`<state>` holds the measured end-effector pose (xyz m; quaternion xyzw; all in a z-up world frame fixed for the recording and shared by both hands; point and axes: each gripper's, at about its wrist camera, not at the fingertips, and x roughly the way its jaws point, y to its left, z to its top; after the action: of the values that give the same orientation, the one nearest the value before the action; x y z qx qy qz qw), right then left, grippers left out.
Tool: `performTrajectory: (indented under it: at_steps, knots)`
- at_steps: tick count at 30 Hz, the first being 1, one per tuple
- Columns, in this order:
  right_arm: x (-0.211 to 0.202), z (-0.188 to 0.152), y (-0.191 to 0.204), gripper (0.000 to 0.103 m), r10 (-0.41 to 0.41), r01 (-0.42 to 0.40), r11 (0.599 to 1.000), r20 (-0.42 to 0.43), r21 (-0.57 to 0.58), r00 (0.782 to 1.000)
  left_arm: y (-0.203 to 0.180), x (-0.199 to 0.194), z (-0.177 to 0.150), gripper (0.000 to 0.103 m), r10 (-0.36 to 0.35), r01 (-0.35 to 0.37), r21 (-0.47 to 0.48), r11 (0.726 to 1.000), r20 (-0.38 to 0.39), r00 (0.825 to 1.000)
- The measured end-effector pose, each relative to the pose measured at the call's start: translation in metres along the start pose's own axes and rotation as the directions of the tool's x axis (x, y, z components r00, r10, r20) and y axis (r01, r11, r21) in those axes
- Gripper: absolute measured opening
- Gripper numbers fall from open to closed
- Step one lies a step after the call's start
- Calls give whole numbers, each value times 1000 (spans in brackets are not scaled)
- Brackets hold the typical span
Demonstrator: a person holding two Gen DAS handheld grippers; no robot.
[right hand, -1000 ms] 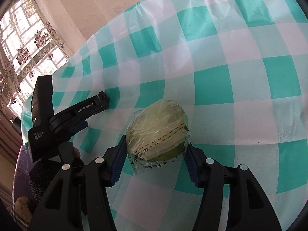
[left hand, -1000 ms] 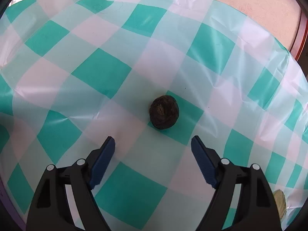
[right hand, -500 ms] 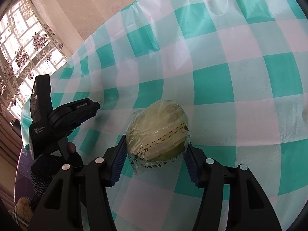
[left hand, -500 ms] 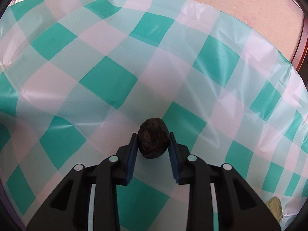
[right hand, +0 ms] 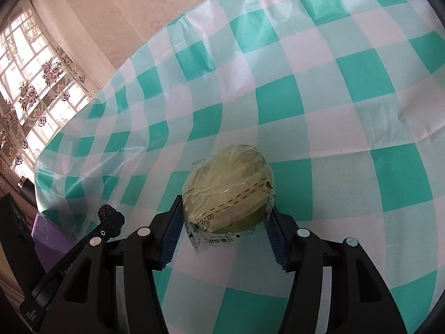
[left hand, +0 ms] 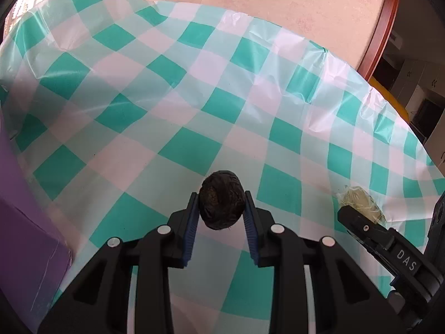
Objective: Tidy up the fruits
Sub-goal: 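Carry the dark fruit with the left tool while the right tool carries the wrapped fruit to the box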
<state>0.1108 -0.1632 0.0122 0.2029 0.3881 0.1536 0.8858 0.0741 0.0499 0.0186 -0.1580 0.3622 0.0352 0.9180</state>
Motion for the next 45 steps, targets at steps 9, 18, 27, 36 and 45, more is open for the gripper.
performTrajectory:
  at_steps: [9, 18, 27, 36, 45]
  knots:
    - [-33, -43, 11, 55, 1, -2, 999, -16, -32, 1000, 14, -59, -59, 31, -77, 78, 74, 994, -22, 997]
    - [-56, -81, 24, 55, 8, -11, 998, -42, -63, 999, 25, -107, -99, 32, -154, 156, 105, 982, -24, 988]
    - [-73, -112, 46, 55, 33, -42, 988, -65, -147, 997, 29, -131, -115, 32, -189, 186, 130, 974, 13, 982]
    - [-89, -115, 52, 55, 54, -51, 986, 18, -161, 998, 33, -155, -115, 32, -121, 99, 152, 983, 144, 982]
    - [-116, -128, 88, 55, 81, -22, 949, 176, -313, 981, 21, -237, -118, 32, 36, -163, 242, 956, 456, 889]
